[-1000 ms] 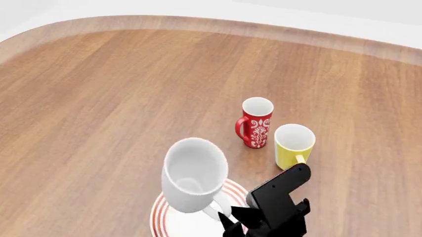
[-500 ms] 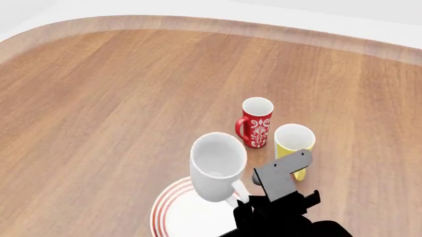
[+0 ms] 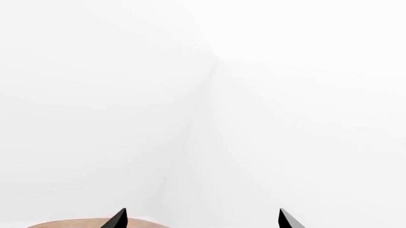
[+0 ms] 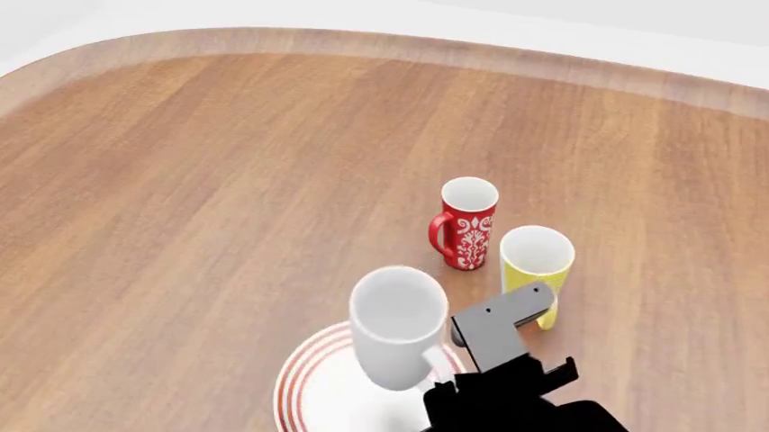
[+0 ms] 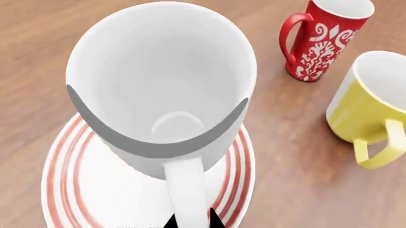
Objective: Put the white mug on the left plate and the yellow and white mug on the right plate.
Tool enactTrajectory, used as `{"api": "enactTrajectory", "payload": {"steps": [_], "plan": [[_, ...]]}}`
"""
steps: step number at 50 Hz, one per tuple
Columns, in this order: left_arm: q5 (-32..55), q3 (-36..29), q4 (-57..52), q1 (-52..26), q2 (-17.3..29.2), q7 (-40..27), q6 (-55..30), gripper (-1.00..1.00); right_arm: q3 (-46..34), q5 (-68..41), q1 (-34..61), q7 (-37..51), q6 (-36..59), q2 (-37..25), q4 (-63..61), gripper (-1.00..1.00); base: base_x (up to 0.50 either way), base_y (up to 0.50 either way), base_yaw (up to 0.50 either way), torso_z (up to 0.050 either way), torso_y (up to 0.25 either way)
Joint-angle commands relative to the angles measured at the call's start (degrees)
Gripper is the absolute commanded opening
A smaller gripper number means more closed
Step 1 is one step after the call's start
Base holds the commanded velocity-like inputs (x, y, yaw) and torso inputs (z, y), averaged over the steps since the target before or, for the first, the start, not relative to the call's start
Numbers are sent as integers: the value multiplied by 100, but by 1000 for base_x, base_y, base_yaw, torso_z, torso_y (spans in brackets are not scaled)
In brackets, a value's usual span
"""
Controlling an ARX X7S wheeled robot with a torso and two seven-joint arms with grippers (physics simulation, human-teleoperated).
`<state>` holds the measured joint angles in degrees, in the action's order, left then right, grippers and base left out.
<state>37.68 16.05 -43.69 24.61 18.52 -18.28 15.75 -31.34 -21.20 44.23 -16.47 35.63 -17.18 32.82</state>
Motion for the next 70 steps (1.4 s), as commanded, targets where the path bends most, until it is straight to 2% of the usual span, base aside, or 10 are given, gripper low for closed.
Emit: {"api": "enactTrajectory", "payload": {"steps": [1,26,27,33,39,43,49,53,60,70], "plan": [[49,27,-3,20,19,-18,35,100,-122,65,101,-173,-206,177,356,-100,0,0,0,0,0],[65,10,-27,80,43,-37,100,100,-226,213,315,-129,-527,424,1116,-100,0,0,0,0,0],[64,4,-25,77,49,-35,97,100,-193,204,314,-78,-532,426,1128,100,0,0,0,0,0],[100,22,2,92,54,-26,136,100,12,-72,-121,125,-67,23,-68,100,0,0,0,0,0],[59,-57,2,53,56,-35,104,100,550,-757,-1242,431,656,-919,-2315,100,0,0,0,0,0],[44,-93,-15,15,73,-61,68,100,1169,-1350,-2200,627,831,-1621,-3745,100,0,0,0,0,0],[-3,-201,-18,-122,118,-105,-43,100,2249,-1995,-3129,1041,676,-2168,-5081,100,0,0,0,0,0],[-23,-253,-8,-221,155,-133,-113,100,3140,-2337,-3365,1329,171,-2095,-5588,100,0,0,0,0,0],[19,-270,2,-314,218,-146,-156,100,3549,-2219,-2773,1856,-341,-1483,-5148,100,0,0,0,0,0],[-30,-380,-21,-376,238,-152,-213,100,2900,-1705,-1731,2330,-104,-917,-4096,100,0,0,0,0,0]]}}
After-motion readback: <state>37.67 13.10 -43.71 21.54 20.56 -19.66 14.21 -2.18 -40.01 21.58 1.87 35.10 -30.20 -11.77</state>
